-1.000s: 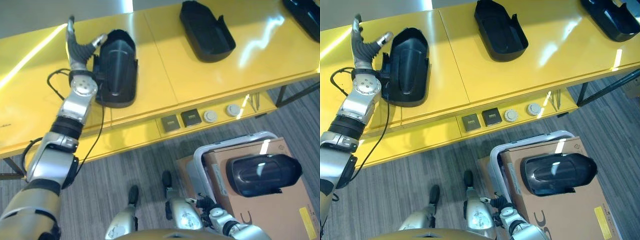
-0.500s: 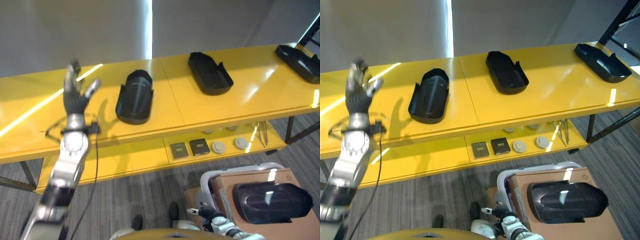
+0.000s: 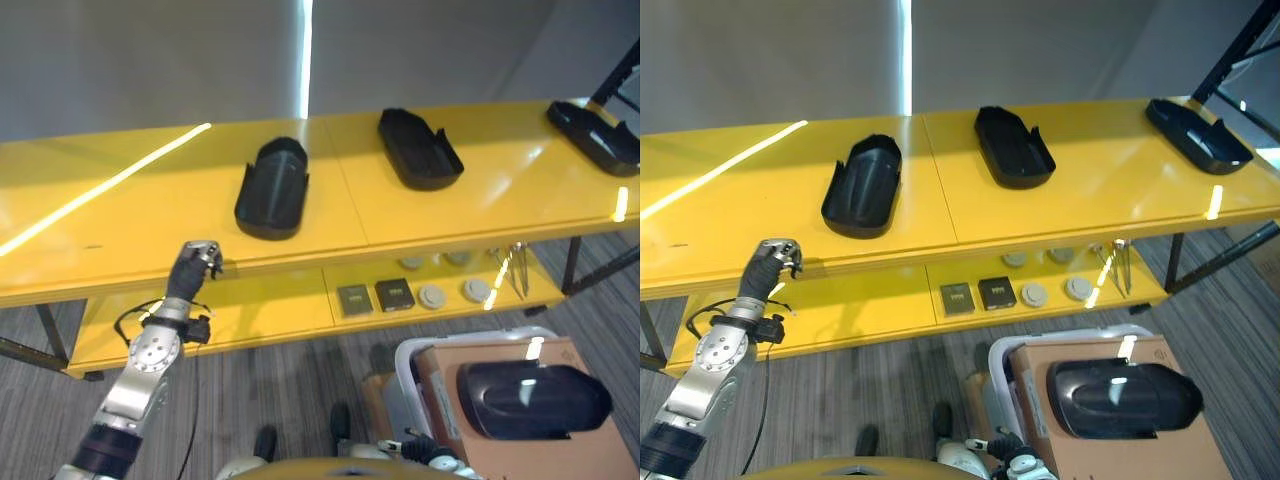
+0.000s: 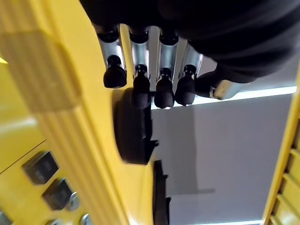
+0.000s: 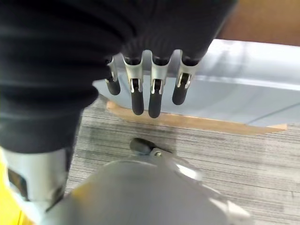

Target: Move parts from the plastic box to the shelf.

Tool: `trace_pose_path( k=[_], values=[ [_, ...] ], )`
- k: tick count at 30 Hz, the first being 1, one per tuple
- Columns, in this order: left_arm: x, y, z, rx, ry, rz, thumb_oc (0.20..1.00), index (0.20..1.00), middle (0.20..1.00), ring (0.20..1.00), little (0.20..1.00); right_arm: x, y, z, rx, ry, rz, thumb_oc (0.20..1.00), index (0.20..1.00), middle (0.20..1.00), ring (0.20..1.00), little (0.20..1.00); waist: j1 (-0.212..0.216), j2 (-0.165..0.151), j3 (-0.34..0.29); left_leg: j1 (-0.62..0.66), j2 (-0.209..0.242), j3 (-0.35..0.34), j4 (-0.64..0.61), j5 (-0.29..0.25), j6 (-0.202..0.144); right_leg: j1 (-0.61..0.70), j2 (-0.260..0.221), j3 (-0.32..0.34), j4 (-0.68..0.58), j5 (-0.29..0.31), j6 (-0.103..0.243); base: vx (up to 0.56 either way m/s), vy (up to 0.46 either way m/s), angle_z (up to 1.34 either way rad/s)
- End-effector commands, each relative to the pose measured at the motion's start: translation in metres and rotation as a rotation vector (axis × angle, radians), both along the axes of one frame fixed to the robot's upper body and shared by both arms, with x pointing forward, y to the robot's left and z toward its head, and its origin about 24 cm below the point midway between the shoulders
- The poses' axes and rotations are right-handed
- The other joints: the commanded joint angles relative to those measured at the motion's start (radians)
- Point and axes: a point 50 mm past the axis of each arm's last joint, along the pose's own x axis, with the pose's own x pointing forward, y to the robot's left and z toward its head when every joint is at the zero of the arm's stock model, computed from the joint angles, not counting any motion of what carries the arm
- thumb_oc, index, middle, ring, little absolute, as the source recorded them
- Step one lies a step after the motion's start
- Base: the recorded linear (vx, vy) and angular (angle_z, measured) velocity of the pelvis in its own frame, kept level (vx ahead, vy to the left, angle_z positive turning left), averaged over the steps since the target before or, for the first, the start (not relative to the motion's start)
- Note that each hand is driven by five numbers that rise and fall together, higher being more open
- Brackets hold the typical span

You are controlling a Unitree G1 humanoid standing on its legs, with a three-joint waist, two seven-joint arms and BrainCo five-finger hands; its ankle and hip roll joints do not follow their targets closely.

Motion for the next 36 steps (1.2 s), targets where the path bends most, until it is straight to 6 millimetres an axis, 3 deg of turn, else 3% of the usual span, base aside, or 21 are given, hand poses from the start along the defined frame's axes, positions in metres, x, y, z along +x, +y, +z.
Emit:
trace_pose_path(
  k=[1, 8, 14, 18, 27, 36],
  values=[
    [0.023, -0.007, 0.03, -0.043, -0.14, -0.013, 0.2, 0.2, 0.2, 0.2, 0.2, 0.005, 0.003, 0.0, -0.013, -0.002, 0.042, 1.0, 1.0, 1.0, 1.0, 1.0, -0.013, 0.0, 0.063, -0.005, 0.069, 0.012, -0.009, -0.046, -0.049, 0.104, -0.041, 0.016, 0.003, -0.122, 0.078, -0.03, 0.002, -0.06],
    [0.048, -0.044, 0.041, -0.025, -0.192, -0.098, 0.2, 0.2, 0.2, 0.2, 0.2, 0.003, 0.003, 0.0, -0.012, 0.011, 0.022, 1.0, 1.0, 1.0, 1.0, 1.0, -0.043, -0.003, 0.076, -0.027, 0.062, 0.033, -0.009, -0.044, -0.044, 0.071, -0.041, 0.04, 0.003, -0.112, 0.083, 0.0, 0.005, -0.14],
    [0.054, -0.054, 0.063, -0.074, -0.29, -0.099, 0.2, 0.2, 0.2, 0.2, 0.2, 0.008, 0.006, 0.001, -0.014, -0.009, 0.028, 1.0, 1.0, 1.0, 1.0, 1.0, -0.049, -0.006, 0.082, -0.042, 0.059, 0.043, -0.009, -0.041, -0.044, 0.052, -0.044, 0.047, 0.003, -0.106, 0.085, 0.0, -0.005, -0.08],
    [0.049, -0.046, 0.078, -0.114, -0.367, -0.059, 0.2, 0.2, 0.2, 0.2, 0.2, 0.011, 0.008, 0.001, -0.009, -0.022, 0.017, 1.0, 1.0, 1.0, 1.0, 1.0, -0.043, -0.007, 0.091, -0.056, 0.057, 0.046, -0.009, -0.037, -0.043, 0.032, -0.043, 0.052, 0.003, -0.1, 0.086, 0.0, 0.0, 0.0],
    [0.051, -0.021, 0.067, -0.072, -0.338, 0.078, 0.2, 0.2, 0.2, 0.2, 0.2, 0.013, 0.007, 0.002, -0.015, -0.03, 0.009, 1.0, 1.0, 1.0, 1.0, 1.0, -0.034, -0.006, 0.103, -0.065, 0.057, 0.046, -0.009, -0.033, -0.043, 0.026, -0.043, 0.048, 0.003, -0.101, 0.086, 0.0, -0.001, 0.0],
    [0.066, -0.018, 0.072, -0.038, -0.341, 0.138, 0.2, 0.2, 0.2, 0.2, 0.2, 0.019, 0.007, 0.004, -0.019, -0.053, 0.011, 1.0, 1.0, 1.0, 1.0, 1.0, -0.042, -0.01, 0.112, -0.084, 0.059, 0.048, -0.009, -0.028, -0.044, 0.006, -0.042, 0.052, 0.003, -0.097, 0.087, 0.0, 0.0, 0.0]
  ],
)
